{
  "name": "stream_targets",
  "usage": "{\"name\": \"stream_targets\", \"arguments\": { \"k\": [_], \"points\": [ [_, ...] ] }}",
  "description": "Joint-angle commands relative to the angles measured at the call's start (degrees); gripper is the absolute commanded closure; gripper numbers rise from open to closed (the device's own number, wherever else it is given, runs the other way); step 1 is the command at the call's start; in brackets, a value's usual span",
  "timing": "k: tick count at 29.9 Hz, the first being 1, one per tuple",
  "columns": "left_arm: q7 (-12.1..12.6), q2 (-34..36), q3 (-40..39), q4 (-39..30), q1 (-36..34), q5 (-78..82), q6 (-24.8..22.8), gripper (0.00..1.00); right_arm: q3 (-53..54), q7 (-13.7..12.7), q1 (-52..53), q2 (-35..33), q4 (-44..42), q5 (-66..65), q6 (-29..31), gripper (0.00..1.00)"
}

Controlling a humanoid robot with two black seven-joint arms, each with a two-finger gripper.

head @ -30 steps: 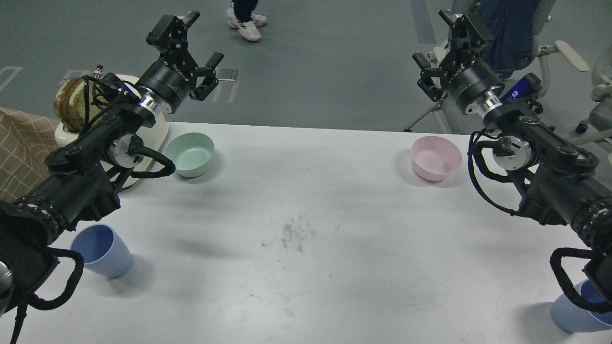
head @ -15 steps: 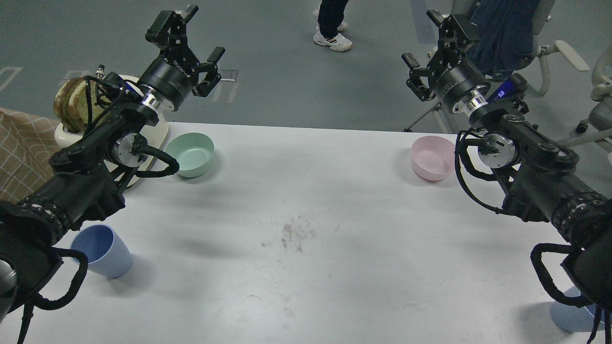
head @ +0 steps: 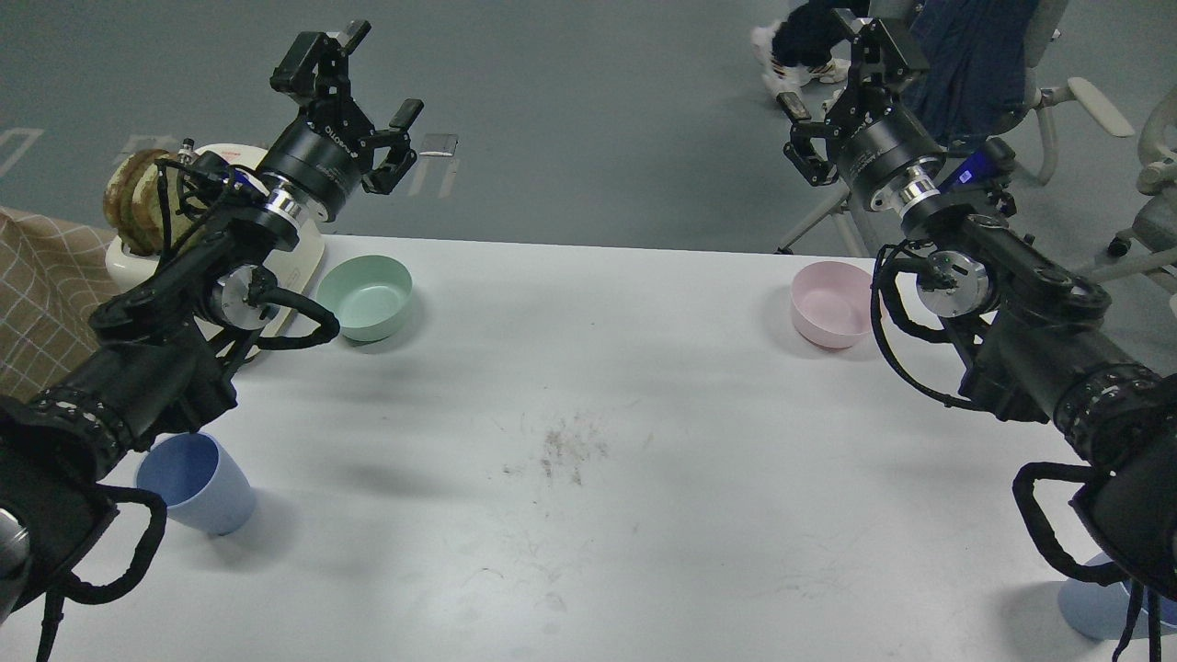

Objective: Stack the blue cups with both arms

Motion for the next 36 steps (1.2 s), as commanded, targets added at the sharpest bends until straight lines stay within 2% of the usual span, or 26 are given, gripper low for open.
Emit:
{"name": "stream_targets", "arguments": {
  "k": [1, 21, 25, 32, 36],
  "points": [
    [0.0, 0.5, -0.1, -0.6, 0.0, 0.0, 0.0, 0.02, 0.1, 0.0, 0.1, 0.5, 0.0, 0.1, 0.0, 0.00],
    [0.0, 0.7, 0.1, -1.5, 0.3, 0.0, 0.0, 0.03, 1.0, 0.0, 0.4, 0.7, -0.1, 0.4, 0.0, 0.00],
    [0.0, 2.8, 0.7, -2.6, -0.6, 1.8, 0.0, 0.03, 1.0, 0.0, 0.4, 0.4, 0.0, 0.4, 0.0, 0.00],
    [0.0, 15.2, 0.7, -17.3, -2.5, 20.8, 0.0, 0.03, 1.0, 0.0, 0.4, 0.1, 0.1, 0.3, 0.0, 0.00],
    [0.0, 28.5, 0.6, -32.1, -2.2, 31.1, 0.0, 0.03, 0.9, 0.0, 0.4, 0.1, 0.2, 0.3, 0.0, 0.00]
  ]
}}
